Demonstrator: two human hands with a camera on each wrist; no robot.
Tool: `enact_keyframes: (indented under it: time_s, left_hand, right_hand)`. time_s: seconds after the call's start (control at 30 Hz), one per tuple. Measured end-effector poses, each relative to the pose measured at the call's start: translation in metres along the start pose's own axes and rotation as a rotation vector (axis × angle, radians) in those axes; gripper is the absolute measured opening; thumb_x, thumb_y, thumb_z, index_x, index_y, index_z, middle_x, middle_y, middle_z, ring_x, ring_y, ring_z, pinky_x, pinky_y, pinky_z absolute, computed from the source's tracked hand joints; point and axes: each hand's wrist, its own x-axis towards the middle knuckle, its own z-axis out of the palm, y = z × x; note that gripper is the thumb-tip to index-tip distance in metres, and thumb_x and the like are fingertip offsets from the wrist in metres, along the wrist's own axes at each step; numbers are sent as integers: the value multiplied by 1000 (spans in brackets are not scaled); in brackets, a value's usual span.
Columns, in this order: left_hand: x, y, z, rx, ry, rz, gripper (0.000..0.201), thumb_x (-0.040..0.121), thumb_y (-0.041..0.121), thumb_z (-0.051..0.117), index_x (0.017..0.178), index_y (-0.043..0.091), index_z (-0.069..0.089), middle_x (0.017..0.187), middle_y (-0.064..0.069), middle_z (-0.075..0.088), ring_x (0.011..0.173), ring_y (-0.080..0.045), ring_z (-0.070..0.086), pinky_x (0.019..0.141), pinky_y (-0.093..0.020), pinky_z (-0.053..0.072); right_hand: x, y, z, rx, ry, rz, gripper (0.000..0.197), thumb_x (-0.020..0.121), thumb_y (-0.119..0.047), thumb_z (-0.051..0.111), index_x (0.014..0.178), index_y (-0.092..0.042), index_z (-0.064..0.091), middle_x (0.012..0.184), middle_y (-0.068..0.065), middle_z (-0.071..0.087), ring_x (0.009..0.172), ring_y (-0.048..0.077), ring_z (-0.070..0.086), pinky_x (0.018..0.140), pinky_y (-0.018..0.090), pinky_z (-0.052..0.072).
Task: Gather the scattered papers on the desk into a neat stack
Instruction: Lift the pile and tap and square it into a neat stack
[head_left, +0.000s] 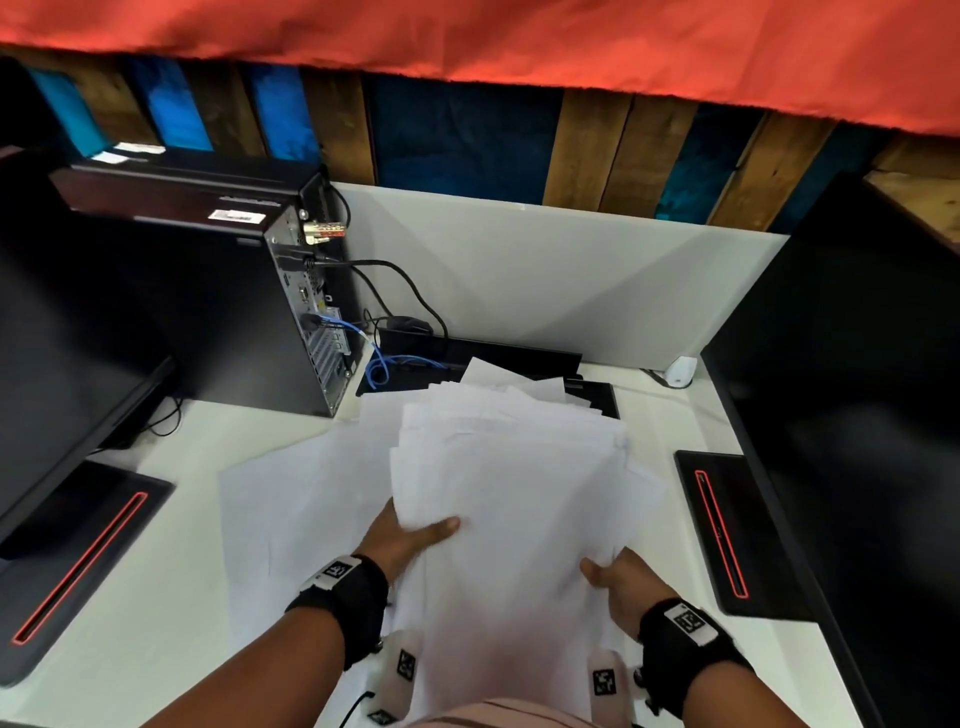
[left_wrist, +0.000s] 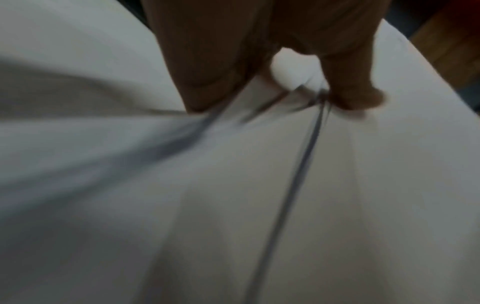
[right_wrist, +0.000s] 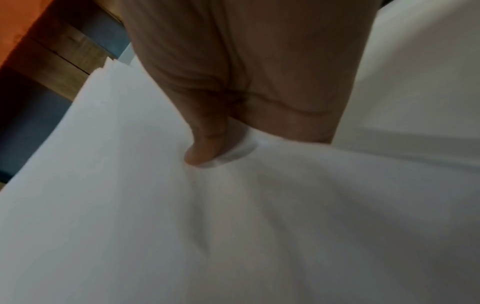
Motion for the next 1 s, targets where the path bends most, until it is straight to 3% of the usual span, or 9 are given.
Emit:
enact_keyframes:
  time_s: [0.1, 0.23, 0.37, 0.5, 0.6, 0.73, 0.8, 0.9, 1.0]
  left_hand:
    - [-9, 13, 11, -91, -123, -15, 71, 33, 20, 94, 99, 4, 71, 86, -10, 78, 76, -21, 75, 58, -27, 57]
    - [-5, 21, 7, -191, -133, 6, 82, 16, 30, 97, 91, 6, 74, 91, -15, 77, 80, -24, 75, 66, -31, 59]
    - [-18, 33, 9, -140, -242, 18, 61, 41, 17, 94, 99, 12, 74, 102, -15, 75, 95, -30, 72, 85, -44, 56]
    - [-17, 37, 11, -125, -109, 45, 41, 56, 3, 87, 94, 11, 73, 95, -10, 77, 90, -26, 73, 85, -43, 57]
    - [-11, 30, 1, -176, -52, 15, 37, 62, 13, 85, 97, 7, 73, 100, -18, 74, 90, -31, 72, 81, -42, 58]
    - [-4, 11, -8, -121, -31, -35, 37, 79, 27, 73, 110, 6, 67, 104, -13, 73, 96, -31, 70, 87, -39, 55]
    - [1, 5, -15, -14, 25, -31, 32, 86, 25, 65, 113, 10, 60, 102, -6, 68, 86, -24, 66, 77, -32, 52]
    - [5, -5, -55, 59, 384, -55, 27, 85, 14, 63, 111, 14, 53, 106, -12, 60, 79, -22, 58, 70, -28, 47]
    - [-1, -22, -113, 367, 775, -207, 46, 80, 27, 65, 121, 14, 51, 128, -19, 53, 116, -37, 50, 100, -39, 39]
  right_hand:
    - [-6, -11, 7, 124, -123, 4, 48, 73, -1, 74, 118, 8, 60, 96, 23, 72, 77, 32, 73, 67, 38, 59]
    - [-4, -27, 5, 242, -186, -82, 90, 30, -32, 96, 111, -8, 67, 101, 17, 74, 85, 29, 73, 67, 35, 59]
    - [2, -38, 8, 268, -150, -71, 103, 20, -50, 93, 112, -12, 66, 101, 15, 74, 89, 29, 72, 79, 41, 58]
    - [2, -48, 16, 244, -82, -27, 99, 39, -86, 59, 114, -22, 66, 110, 10, 72, 107, 25, 63, 101, 43, 44]
    - [-4, -43, 18, 197, -121, 7, 71, 67, -74, 51, 109, -19, 65, 104, 10, 73, 99, 26, 65, 89, 41, 49]
    - [0, -5, 26, -167, -113, 19, 108, 26, -40, 96, 119, 2, 62, 109, 20, 71, 105, 34, 67, 97, 49, 49]
    - [0, 3, 32, -290, -41, 43, 104, 36, -28, 97, 124, 9, 55, 121, 25, 63, 114, 36, 60, 102, 46, 44]
    - [6, 11, 31, -460, 87, 101, 75, 77, -8, 75, 136, 14, 35, 140, 23, 45, 129, 35, 45, 106, 35, 36]
    - [11, 15, 26, -512, 123, 148, 81, 73, -15, 79, 136, 13, 36, 141, 20, 45, 130, 34, 45, 107, 33, 34]
